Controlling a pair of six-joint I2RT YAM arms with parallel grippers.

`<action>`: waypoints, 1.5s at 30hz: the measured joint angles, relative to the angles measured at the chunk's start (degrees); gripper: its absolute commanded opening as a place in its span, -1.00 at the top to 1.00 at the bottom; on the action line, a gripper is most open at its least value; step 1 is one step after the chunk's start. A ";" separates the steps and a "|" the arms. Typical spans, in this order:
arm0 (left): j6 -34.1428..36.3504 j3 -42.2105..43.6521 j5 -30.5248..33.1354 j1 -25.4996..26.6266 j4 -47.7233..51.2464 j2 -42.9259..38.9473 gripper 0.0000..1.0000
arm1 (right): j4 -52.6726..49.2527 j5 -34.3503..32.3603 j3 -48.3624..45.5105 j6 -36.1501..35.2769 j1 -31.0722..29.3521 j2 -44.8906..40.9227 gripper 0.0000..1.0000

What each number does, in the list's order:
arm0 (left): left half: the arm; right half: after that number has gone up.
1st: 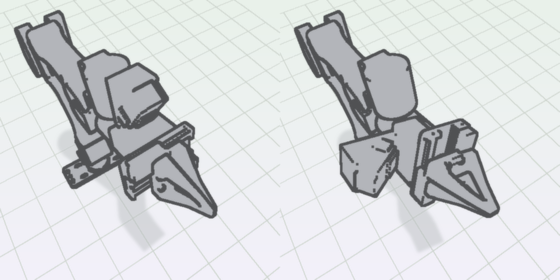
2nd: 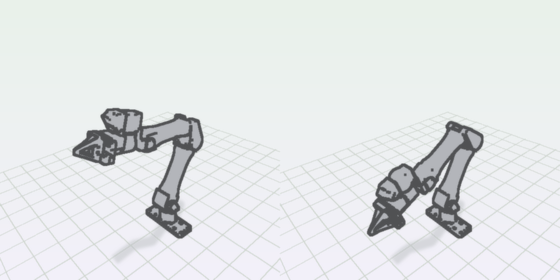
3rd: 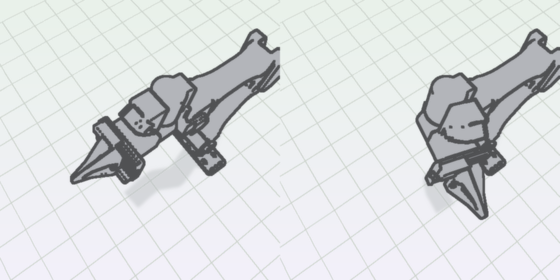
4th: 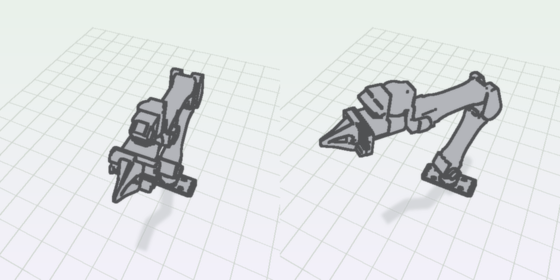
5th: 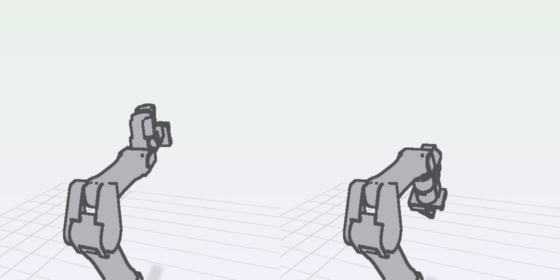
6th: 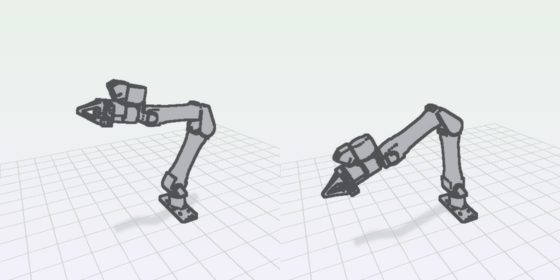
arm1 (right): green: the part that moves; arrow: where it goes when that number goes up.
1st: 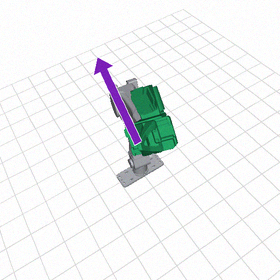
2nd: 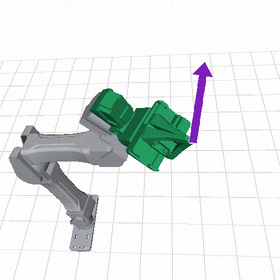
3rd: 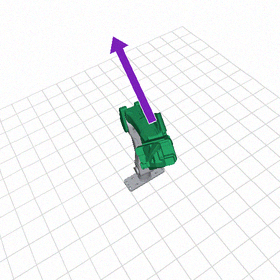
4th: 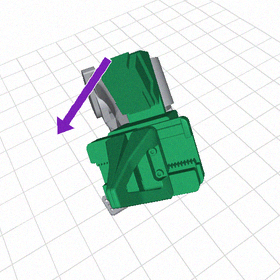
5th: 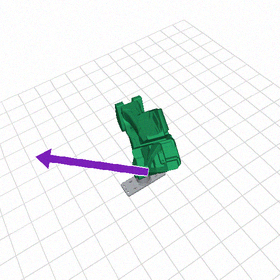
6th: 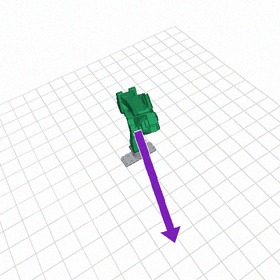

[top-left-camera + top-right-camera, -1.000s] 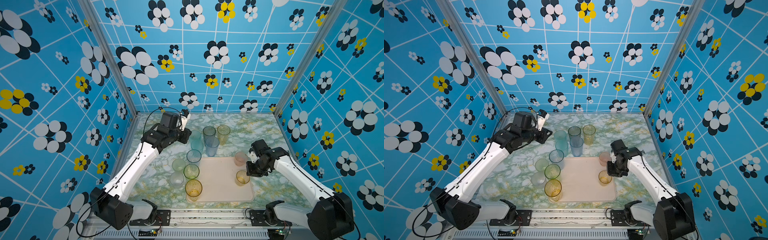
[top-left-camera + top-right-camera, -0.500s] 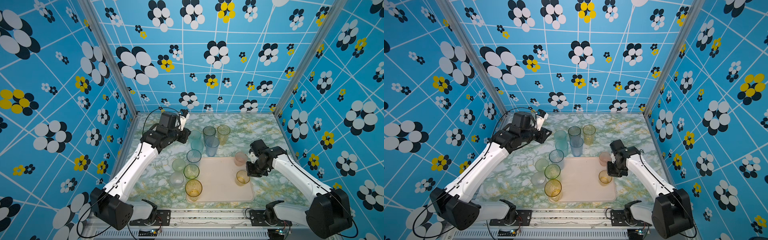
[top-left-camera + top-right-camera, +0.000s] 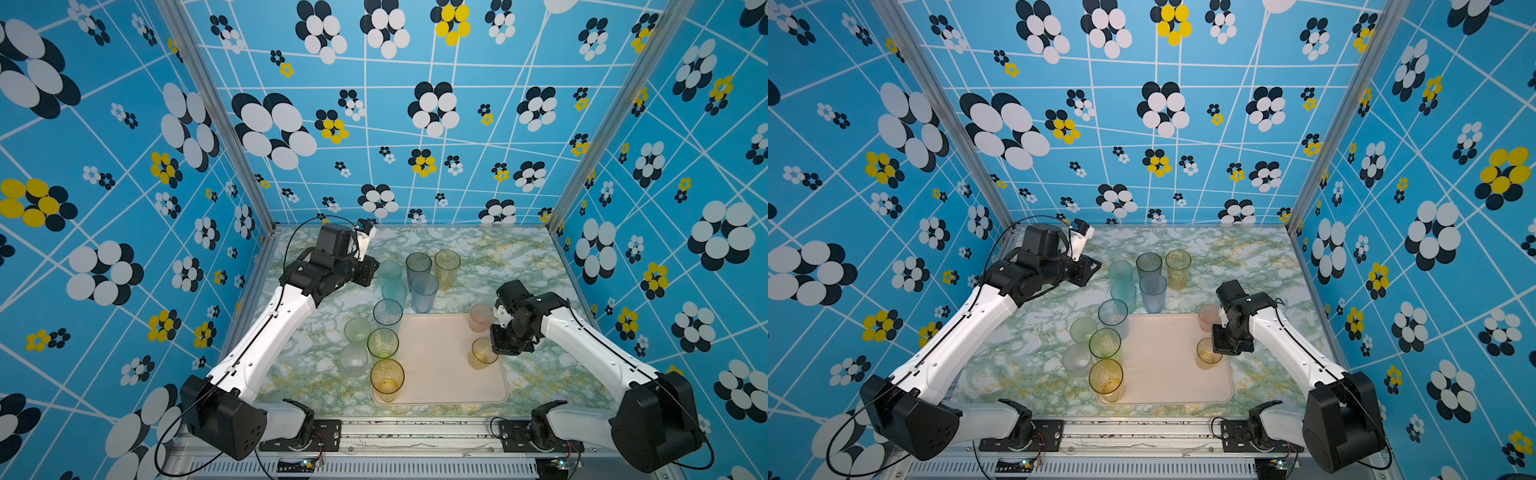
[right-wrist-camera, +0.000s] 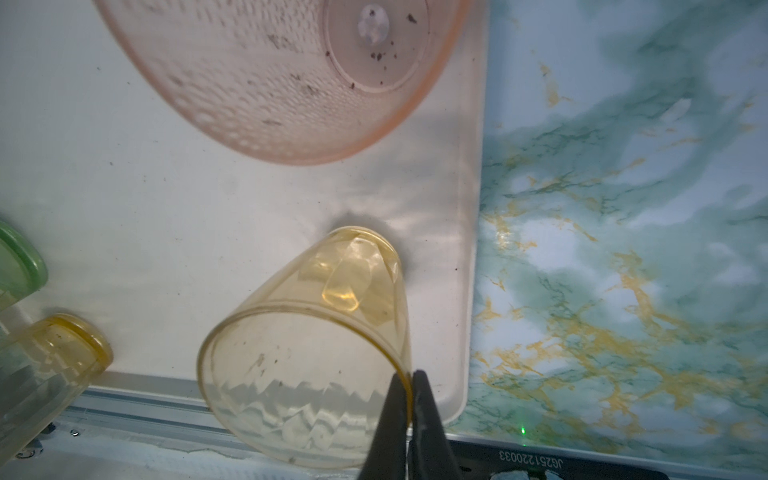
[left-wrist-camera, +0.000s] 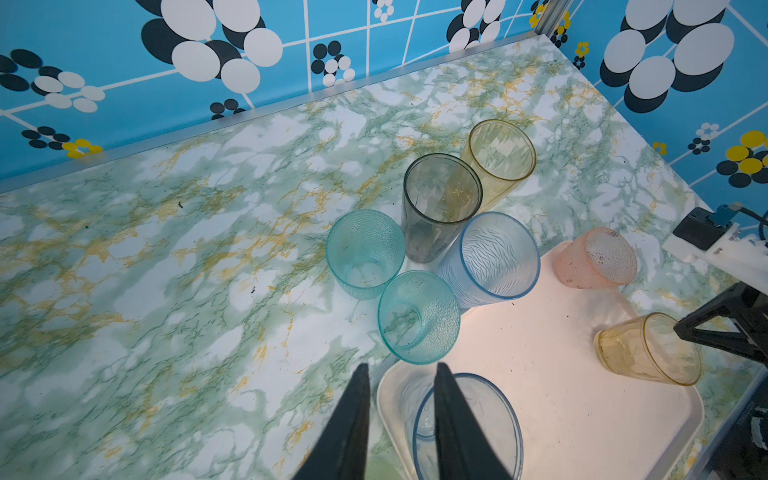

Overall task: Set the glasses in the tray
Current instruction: 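Open and withdraw the left gripper while the right gripper hovers nearby, then lower the left gripper toward the light-green textured cup near the tray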

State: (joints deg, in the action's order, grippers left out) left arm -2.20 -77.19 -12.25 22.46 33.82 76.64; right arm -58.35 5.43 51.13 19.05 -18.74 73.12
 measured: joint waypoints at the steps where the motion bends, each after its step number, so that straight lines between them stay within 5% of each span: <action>1: 0.02 0.00 0.00 0.00 0.00 0.00 0.42 | 0.00 -0.42 0.00 0.11 0.00 -0.09 0.90; 45: 0.09 1.81 0.00 -2.25 0.46 -1.84 0.40 | 1.99 -8.00 2.71 1.57 0.39 2.01 0.83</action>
State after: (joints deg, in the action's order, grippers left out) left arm -2.11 -75.37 -12.25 20.21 34.28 74.81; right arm -56.36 -2.57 53.84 20.62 -18.35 75.13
